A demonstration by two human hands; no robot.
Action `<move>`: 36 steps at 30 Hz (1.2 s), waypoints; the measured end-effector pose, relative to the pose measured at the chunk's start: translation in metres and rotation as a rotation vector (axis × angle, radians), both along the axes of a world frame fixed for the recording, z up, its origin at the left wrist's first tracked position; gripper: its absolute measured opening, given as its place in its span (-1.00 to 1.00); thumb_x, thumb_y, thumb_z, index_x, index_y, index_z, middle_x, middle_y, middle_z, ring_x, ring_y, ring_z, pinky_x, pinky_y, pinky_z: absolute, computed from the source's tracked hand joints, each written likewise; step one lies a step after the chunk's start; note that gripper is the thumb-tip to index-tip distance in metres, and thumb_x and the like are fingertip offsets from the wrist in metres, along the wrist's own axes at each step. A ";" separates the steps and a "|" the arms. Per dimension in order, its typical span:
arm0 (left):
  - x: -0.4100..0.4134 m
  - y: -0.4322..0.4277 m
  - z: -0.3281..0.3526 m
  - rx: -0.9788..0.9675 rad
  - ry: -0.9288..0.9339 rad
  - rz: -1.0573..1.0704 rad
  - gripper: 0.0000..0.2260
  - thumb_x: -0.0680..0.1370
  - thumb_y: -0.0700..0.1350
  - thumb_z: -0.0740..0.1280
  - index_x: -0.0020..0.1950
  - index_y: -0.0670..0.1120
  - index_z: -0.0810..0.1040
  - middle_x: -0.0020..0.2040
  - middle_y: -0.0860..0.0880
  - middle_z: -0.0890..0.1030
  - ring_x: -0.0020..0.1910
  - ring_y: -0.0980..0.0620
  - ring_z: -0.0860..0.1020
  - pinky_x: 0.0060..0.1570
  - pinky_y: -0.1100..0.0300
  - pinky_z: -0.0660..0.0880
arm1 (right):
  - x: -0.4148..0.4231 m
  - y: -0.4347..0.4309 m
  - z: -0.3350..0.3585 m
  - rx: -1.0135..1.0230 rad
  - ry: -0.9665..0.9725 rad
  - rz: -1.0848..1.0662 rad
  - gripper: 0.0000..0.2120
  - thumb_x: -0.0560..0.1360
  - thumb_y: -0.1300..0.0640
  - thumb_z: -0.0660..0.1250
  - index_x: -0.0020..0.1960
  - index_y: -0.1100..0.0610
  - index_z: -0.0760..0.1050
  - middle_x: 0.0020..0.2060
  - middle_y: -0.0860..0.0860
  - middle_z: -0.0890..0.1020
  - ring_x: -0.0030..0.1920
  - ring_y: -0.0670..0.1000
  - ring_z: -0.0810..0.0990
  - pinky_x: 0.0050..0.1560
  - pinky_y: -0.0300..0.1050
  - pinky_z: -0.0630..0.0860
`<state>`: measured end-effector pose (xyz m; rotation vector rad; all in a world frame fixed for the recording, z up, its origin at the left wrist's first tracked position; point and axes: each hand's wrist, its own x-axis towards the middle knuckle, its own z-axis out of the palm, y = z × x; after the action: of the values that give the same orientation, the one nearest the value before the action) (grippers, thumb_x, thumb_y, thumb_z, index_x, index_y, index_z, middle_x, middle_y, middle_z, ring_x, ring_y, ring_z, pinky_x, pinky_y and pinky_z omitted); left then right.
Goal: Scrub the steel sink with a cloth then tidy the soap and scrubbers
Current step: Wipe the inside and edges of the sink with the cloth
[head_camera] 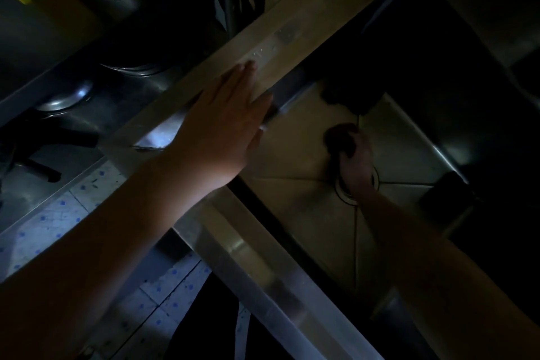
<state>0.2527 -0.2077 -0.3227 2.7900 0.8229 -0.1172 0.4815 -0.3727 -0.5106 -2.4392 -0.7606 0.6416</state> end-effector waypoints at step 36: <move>-0.050 -0.126 0.025 -0.074 -0.014 0.057 -0.65 0.53 -0.11 0.31 0.30 -0.15 0.46 0.41 -0.28 0.32 0.40 -0.28 0.29 0.26 -0.20 0.32 | -0.102 -0.124 0.072 -0.441 0.595 0.441 -0.74 0.59 0.24 0.20 0.18 0.37 0.51 0.02 0.27 0.58 -0.13 0.09 0.58 -0.21 -0.20 0.41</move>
<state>0.2025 -0.3337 -0.2978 2.6929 0.8751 -0.1164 0.3797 -0.4963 -0.4386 -2.2323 -0.9727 1.7670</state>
